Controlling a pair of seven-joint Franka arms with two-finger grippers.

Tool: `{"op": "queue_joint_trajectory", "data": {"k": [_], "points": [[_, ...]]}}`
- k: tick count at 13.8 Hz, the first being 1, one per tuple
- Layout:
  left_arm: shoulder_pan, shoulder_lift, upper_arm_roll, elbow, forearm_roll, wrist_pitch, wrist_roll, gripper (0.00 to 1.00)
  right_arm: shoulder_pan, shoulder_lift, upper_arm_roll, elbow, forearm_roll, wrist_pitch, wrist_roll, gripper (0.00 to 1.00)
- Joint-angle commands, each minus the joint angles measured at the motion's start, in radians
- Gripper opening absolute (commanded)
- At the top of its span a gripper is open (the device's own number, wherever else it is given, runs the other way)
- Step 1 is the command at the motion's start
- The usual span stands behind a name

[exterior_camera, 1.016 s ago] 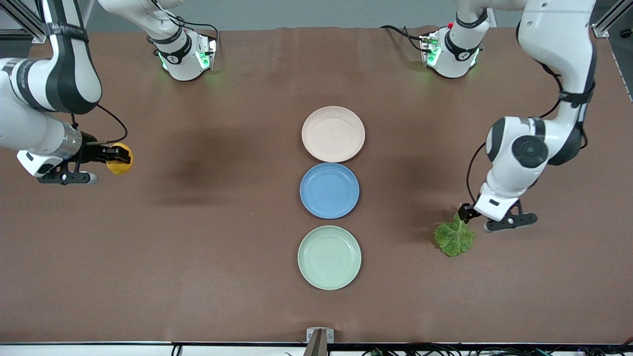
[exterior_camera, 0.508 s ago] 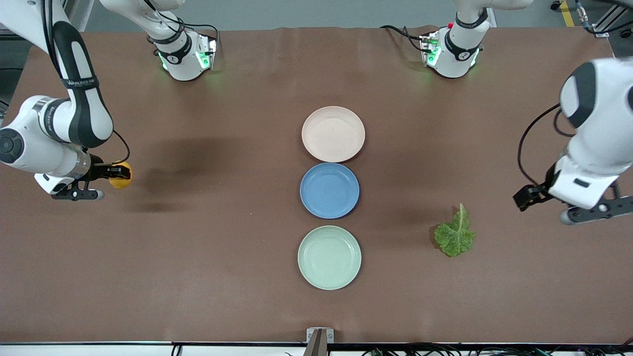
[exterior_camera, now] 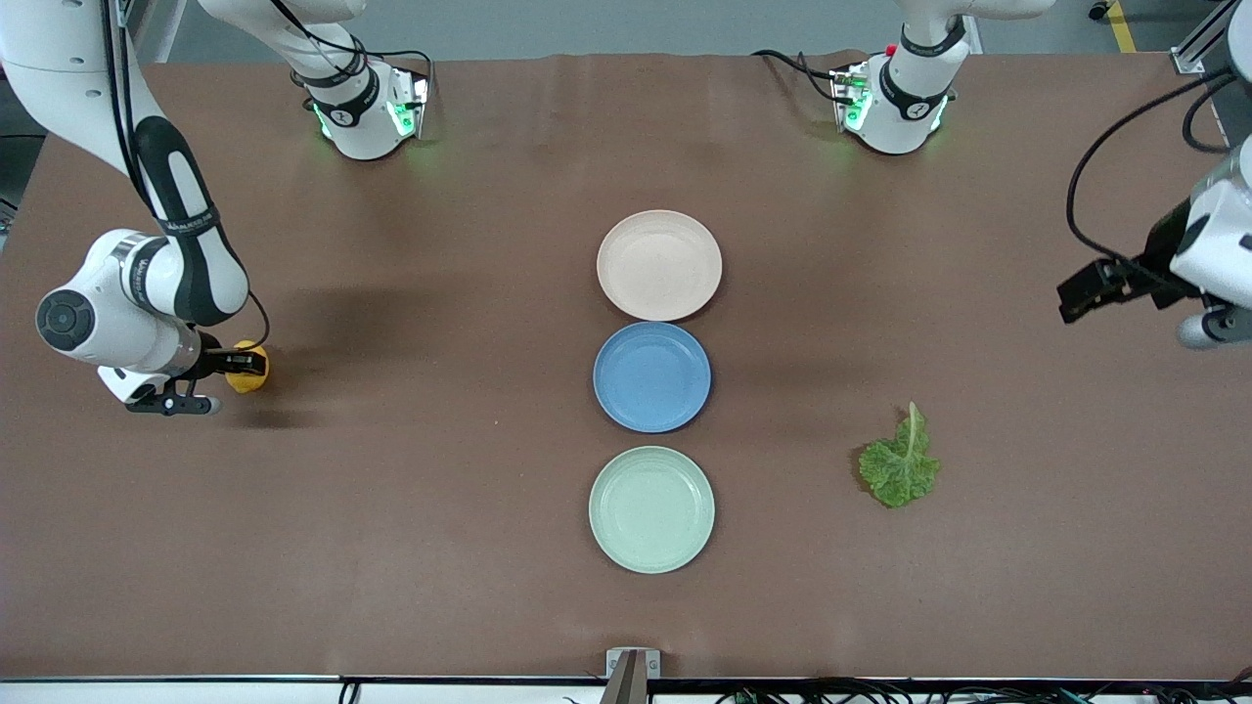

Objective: Pick lemon and lettuce from plates
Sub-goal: 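Carry the lemon away from the plates with the right gripper while the left places lettuce, then release the lemon on the table with the right gripper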

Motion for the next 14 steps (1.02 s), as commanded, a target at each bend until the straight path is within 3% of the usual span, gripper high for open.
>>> {"op": "queue_joint_trajectory", "data": {"k": [1, 2, 4, 6, 9, 14], "points": [[0.021, -0.078, -0.02, -0.035, -0.049, -0.051, 0.038, 1.0, -0.023, -0.007, 0.022, 0.005, 0.027, -0.005, -0.013, 0.33], [0.06, -0.106, -0.022, -0.051, -0.092, -0.051, 0.07, 1.0, -0.023, -0.007, 0.022, 0.004, 0.039, -0.006, -0.013, 0.41], [0.16, -0.127, -0.085, -0.074, -0.164, -0.054, 0.156, 1.0, -0.023, -0.016, 0.02, 0.004, 0.039, -0.019, -0.011, 1.0], [0.224, -0.167, -0.154, -0.132, -0.168, -0.052, 0.157, 1.0, -0.026, -0.057, 0.02, 0.017, 0.039, -0.089, -0.013, 1.0], [0.232, -0.204, -0.198, -0.163, -0.154, -0.051, 0.153, 1.0, -0.029, -0.186, 0.019, 0.059, 0.041, -0.266, -0.001, 1.0], [0.188, -0.244, -0.203, -0.233, -0.053, -0.008, 0.147, 1.0, 0.018, -0.407, 0.035, 0.152, 0.039, -0.57, 0.135, 1.0]]}}
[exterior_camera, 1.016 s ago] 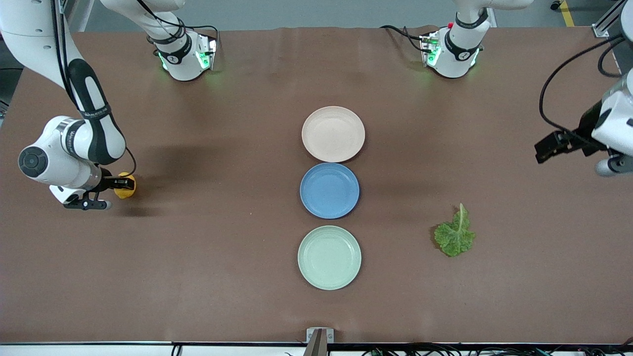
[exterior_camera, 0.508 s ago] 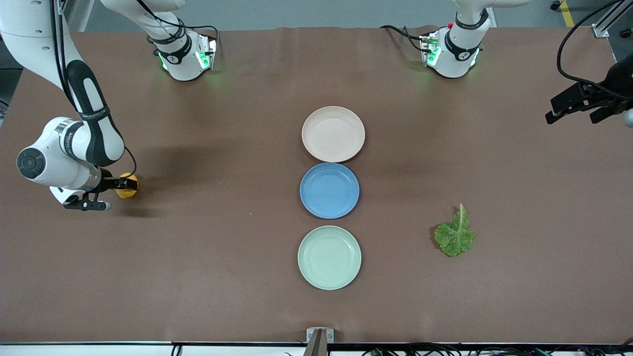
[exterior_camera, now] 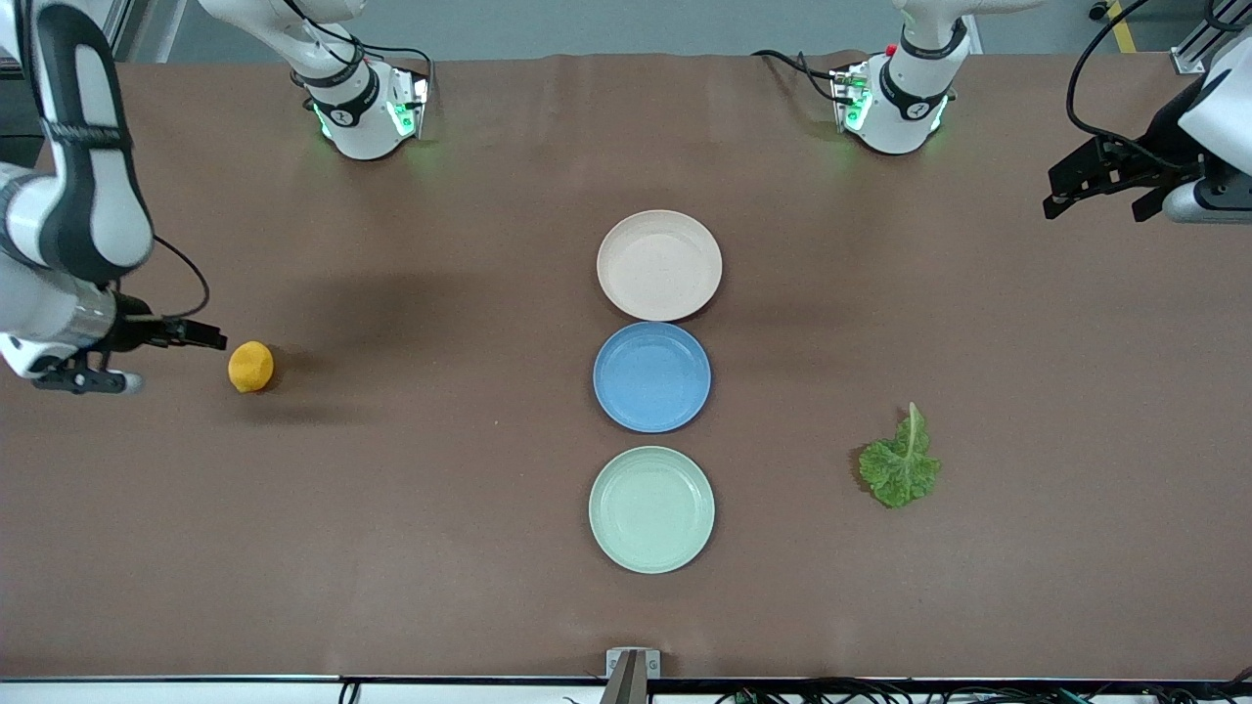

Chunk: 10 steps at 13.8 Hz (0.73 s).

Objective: Pick lemon and lettuce from plates
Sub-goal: 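Release the lemon on the table with the right gripper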

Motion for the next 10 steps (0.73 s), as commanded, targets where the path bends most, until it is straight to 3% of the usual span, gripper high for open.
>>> {"op": "queue_joint_trajectory", "data": {"k": [1, 5, 10], "points": [[-0.018, -0.037, -0.002, -0.046, 0.035, 0.043, 0.002, 1.0, 0.046, -0.124, 0.026, 0.03, 0.003, -0.14, 0.121, 1.0], [-0.019, -0.044, -0.002, -0.044, 0.043, 0.072, 0.008, 1.0, 0.15, -0.157, 0.024, 0.211, -0.009, -0.344, 0.232, 1.0], [-0.018, -0.072, -0.006, -0.066, 0.046, 0.07, 0.011, 1.0, 0.166, -0.149, 0.024, 0.355, -0.059, -0.378, 0.235, 1.0]]}}
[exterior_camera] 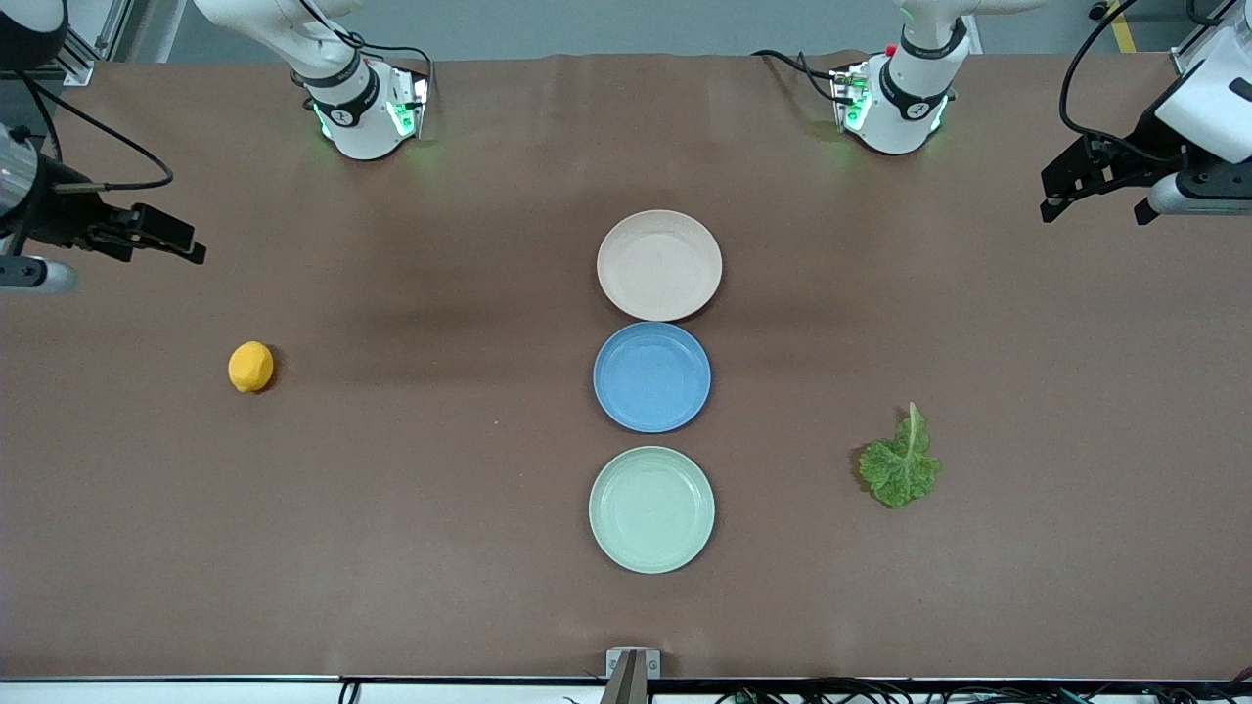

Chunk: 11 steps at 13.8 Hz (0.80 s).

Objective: Pick lemon and lettuce from plates

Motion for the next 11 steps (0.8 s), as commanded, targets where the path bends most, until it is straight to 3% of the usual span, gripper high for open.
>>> {"op": "queue_joint_trajectory", "data": {"k": [1, 11], "points": [[0.001, -0.043, -0.006, -0.04, 0.024, 0.017, 0.011, 1.0, -0.001, 0.018, -0.005, 0.086, -0.038, -0.018, 0.007, 1.0], [-0.001, 0.016, -0.011, 0.021, 0.043, 0.027, 0.023, 1.0, -0.009, 0.022, -0.01, 0.18, -0.044, -0.017, 0.0, 1.0]]}}
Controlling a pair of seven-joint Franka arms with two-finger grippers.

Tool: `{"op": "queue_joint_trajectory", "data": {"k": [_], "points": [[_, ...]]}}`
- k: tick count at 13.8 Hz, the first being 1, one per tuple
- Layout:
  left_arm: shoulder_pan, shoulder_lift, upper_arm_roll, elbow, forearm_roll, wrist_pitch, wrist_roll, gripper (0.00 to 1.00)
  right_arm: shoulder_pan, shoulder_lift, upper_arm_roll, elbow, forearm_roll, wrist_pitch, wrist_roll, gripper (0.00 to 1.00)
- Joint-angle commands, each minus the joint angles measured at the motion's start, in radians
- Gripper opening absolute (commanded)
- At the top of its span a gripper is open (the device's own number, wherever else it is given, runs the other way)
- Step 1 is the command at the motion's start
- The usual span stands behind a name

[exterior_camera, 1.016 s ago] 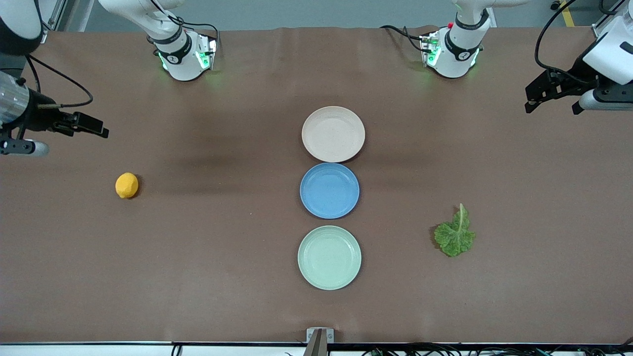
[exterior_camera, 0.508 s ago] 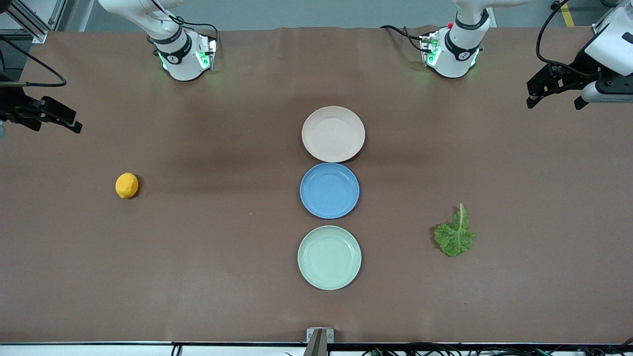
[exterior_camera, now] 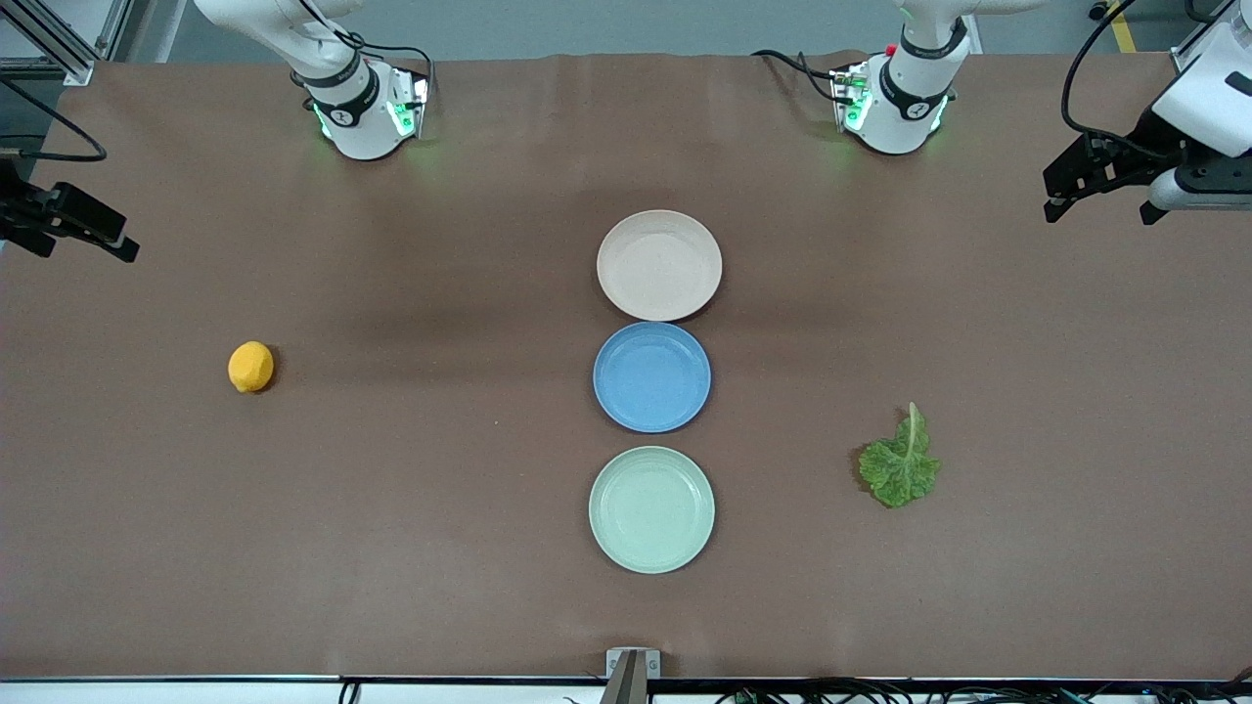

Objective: Pick lemon and lettuce from plates

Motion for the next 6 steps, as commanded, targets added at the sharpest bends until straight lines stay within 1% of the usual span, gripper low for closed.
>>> {"op": "queue_joint_trajectory", "data": {"k": [1, 3, 6], "points": [[0.001, 0.028, -0.006, 0.041, 0.019, -0.001, 0.008, 1.0, -0.006, 0.018, 0.003, 0.057, -0.018, -0.014, 0.0, 1.0], [-0.001, 0.045, -0.006, 0.056, 0.014, -0.007, 0.002, 1.0, -0.003, 0.019, 0.003, 0.068, -0.035, -0.014, 0.001, 1.0], [-0.001, 0.046, -0.006, 0.058, 0.012, -0.01, 0.0, 1.0, -0.002, 0.018, 0.003, 0.068, -0.035, -0.014, 0.0, 1.0]]}}
